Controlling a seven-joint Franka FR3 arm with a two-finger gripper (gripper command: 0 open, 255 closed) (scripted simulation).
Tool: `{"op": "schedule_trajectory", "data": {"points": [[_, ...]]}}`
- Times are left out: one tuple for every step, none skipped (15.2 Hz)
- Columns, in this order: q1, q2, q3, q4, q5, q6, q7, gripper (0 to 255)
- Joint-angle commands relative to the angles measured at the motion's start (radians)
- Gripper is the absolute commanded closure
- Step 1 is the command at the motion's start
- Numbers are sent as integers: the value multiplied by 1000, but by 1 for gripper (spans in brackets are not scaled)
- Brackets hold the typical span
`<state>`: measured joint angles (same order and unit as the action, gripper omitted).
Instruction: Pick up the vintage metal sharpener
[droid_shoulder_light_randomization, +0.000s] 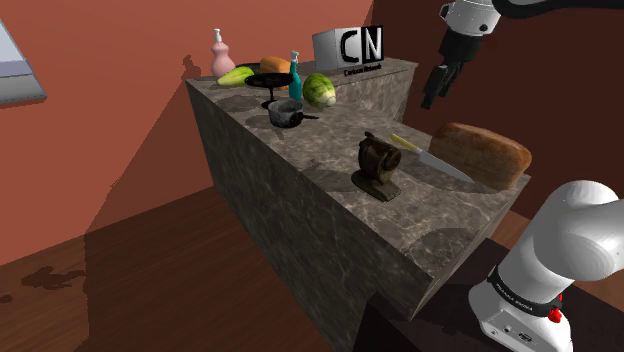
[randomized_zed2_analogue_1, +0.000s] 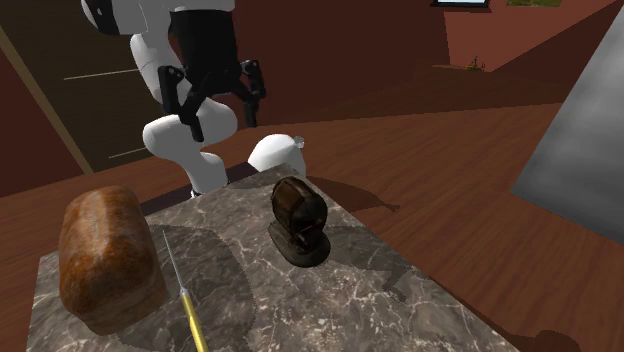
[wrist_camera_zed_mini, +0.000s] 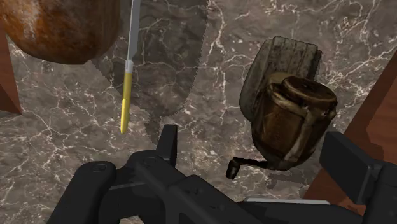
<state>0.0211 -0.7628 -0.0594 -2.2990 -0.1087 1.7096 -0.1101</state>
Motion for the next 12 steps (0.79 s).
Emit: {"op": "schedule_trajectory", "data": {"points": [[0, 0, 0, 0, 0, 0, 0, 0], [-6, 35, 17, 5, 7, 14, 44, 0], [-13, 70, 35, 11, 14, 27, 88, 0], [-20, 107, 51, 19, 20, 39, 131, 0], [-27, 146, 67, 29, 26, 51, 174, 0], [-33, 185, 81, 40, 31, 62, 216, 0], [-40, 225, 96, 54, 35, 73, 258, 0], [-46, 265, 109, 68, 39, 82, 300, 0], [-52, 306, 121, 85, 42, 91, 342, 0], [-58, 348, 132, 102, 44, 99, 383, 0], [-63, 391, 142, 121, 46, 106, 424, 0], [-69, 434, 151, 142, 47, 112, 464, 0]]}}
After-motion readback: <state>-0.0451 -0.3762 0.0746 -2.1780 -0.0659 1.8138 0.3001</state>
